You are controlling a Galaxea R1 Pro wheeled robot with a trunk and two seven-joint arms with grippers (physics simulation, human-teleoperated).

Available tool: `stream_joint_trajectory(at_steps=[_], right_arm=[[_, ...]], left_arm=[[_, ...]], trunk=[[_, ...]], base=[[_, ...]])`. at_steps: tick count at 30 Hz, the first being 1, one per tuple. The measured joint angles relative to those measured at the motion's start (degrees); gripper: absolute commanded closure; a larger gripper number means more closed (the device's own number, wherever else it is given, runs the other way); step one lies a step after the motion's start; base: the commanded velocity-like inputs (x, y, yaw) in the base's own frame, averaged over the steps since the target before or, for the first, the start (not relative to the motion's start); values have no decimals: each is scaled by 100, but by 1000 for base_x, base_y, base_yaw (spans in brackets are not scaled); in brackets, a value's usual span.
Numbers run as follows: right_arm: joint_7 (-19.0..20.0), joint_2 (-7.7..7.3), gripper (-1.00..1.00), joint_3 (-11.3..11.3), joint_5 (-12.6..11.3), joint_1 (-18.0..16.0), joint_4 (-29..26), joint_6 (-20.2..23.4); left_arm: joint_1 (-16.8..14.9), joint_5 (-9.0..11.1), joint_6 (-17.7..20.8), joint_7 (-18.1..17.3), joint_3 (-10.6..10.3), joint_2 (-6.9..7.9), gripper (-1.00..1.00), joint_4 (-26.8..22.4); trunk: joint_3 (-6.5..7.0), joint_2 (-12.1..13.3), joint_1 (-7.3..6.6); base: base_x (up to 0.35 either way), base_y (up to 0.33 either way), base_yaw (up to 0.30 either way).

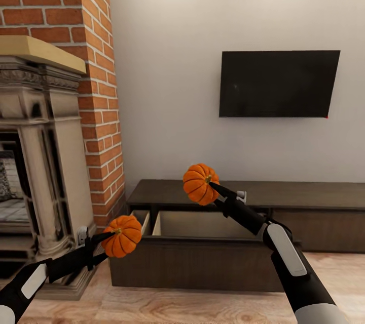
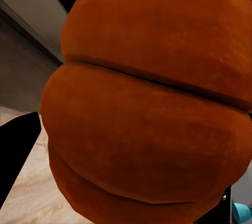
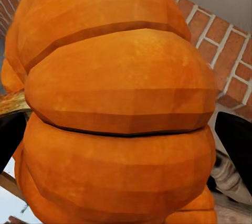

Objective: Place each of the two pumpkins and all three candles from the living room inside a cabinet in the living room (use any cabinet), then make sure every cabinet is closed, and position the cauldron so it is next to a table in the living room.

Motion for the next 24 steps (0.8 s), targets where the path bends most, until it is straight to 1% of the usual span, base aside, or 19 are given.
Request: stream_joint_trajectory(at_steps=[8,15,19,24], right_arm=[[-8,7,100,-15,-13,0,45,2],[-7,20,100,-146,-10,0,331,-10],[-8,20,100,-157,-15,0,471,-7],[-8,21,100,-159,-31,0,517,-5]], left_arm=[[0,12,6,-2,0,-3,100,-2],[0,13,6,-2,-14,-9,100,-2],[-1,13,5,-2,-16,-7,100,-1],[-1,13,6,-2,-24,-12,100,-1]], trunk=[[103,11,-21],[164,291,-174],[199,451,-261],[243,652,-371]], base=[[0,0,82],[0,0,104],[0,0,82],[0,0,12]])
